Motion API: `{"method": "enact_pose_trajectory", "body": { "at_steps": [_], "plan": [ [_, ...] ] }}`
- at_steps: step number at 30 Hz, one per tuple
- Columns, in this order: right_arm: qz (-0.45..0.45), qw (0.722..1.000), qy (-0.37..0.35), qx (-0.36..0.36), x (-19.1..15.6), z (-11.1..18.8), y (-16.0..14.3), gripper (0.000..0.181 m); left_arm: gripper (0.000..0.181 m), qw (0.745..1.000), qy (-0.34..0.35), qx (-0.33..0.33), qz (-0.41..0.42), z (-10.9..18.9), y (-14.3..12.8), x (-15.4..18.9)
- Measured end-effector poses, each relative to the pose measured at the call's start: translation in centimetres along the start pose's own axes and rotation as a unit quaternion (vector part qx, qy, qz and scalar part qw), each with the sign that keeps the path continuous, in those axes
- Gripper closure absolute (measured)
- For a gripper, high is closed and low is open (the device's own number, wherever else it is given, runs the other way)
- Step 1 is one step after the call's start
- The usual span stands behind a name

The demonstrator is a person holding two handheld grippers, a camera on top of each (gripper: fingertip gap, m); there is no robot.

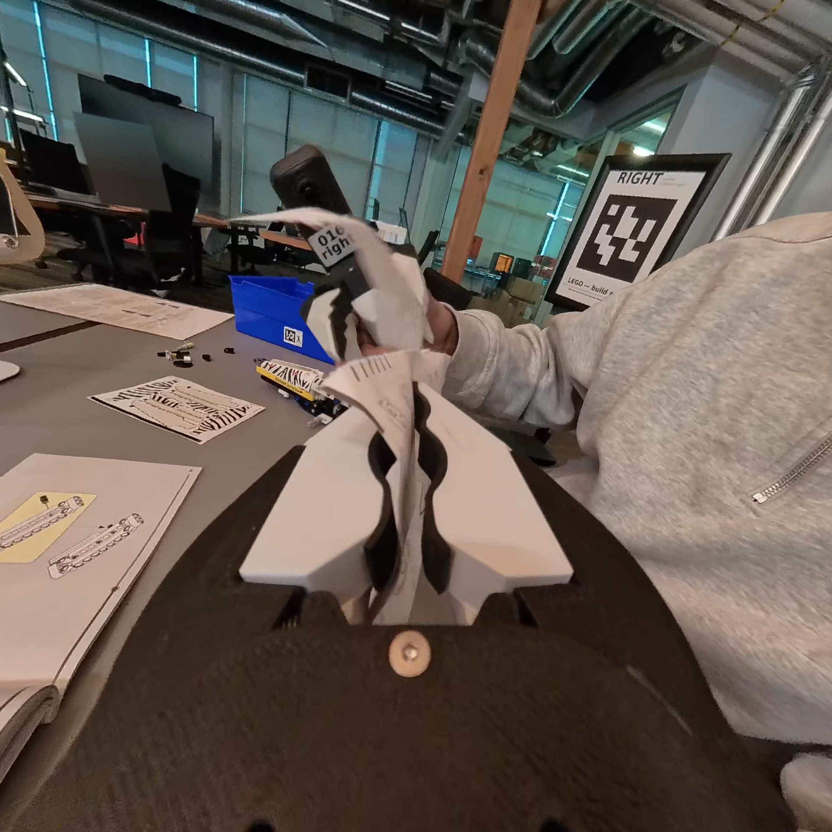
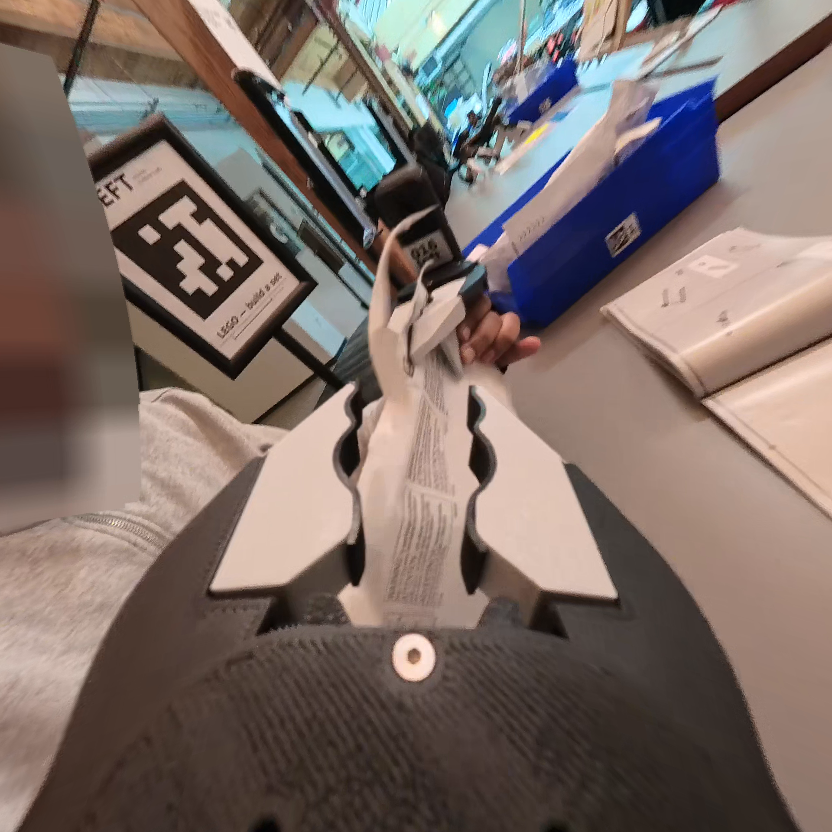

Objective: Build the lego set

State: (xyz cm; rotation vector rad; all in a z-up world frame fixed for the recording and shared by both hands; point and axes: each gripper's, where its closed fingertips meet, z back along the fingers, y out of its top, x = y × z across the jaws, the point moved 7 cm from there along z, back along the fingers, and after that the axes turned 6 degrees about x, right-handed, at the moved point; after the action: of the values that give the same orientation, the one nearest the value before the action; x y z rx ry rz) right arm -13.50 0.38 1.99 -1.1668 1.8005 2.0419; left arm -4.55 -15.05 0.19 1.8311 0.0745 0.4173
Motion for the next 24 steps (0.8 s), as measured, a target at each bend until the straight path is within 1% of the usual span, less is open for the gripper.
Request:
{"method": "enact_pose_trajectory", "body": {
  "at_steps": [2, 5, 8, 9, 10, 13, 16, 19, 24],
  "plan": [
    [-0.025, 0.999, 0.023, -0.039, -0.4, -0.6, -0.9, 0.131, 0.181, 1.000, -0.004, -0.002, -0.002, 0.0, 0.0, 0.1],
    [-0.043, 0.995, 0.047, -0.071, -0.8, -1.4, -1.6, 0.137, 0.181, 1.000, -0.019, -0.016, 0.007, -0.2, -0.3, 0.3],
    [-0.057, 0.991, 0.083, -0.090, -1.3, -1.8, -1.6, 0.155, 0.181, 0.999, -0.040, -0.028, 0.016, -0.6, -0.7, 0.5],
    [-0.058, 0.989, 0.096, -0.092, -1.5, -1.8, -1.5, 0.172, 0.181, 0.999, -0.039, -0.030, 0.017, -0.6, -0.7, 0.5],
    [-0.052, 0.990, 0.094, -0.095, -1.5, -1.8, -1.4, 0.181, 0.181, 0.999, -0.041, -0.028, 0.016, -0.6, -0.7, 0.5],
    [-0.024, 0.993, 0.065, -0.096, -1.2, -1.5, -1.0, 0.181, 0.181, 0.999, -0.030, -0.028, 0.012, -0.5, -0.7, 0.3],
    [0.004, 0.998, 0.033, -0.058, -1.2, -1.4, -0.5, 0.181, 0.181, 1.000, -0.016, -0.009, 0.000, -0.2, -0.4, 0.1],
    [0.032, 0.999, 0.008, -0.027, -1.6, -1.7, -0.4, 0.181, 0.181, 0.999, -0.027, 0.014, 0.013, 0.2, -0.3, -0.1],
    [0.046, 0.999, -0.030, 0.000, -1.7, -1.4, -0.3, 0.181, 0.181, 1.000, -0.018, 0.014, 0.010, 0.1, -0.3, -0.2]
  ]
}}
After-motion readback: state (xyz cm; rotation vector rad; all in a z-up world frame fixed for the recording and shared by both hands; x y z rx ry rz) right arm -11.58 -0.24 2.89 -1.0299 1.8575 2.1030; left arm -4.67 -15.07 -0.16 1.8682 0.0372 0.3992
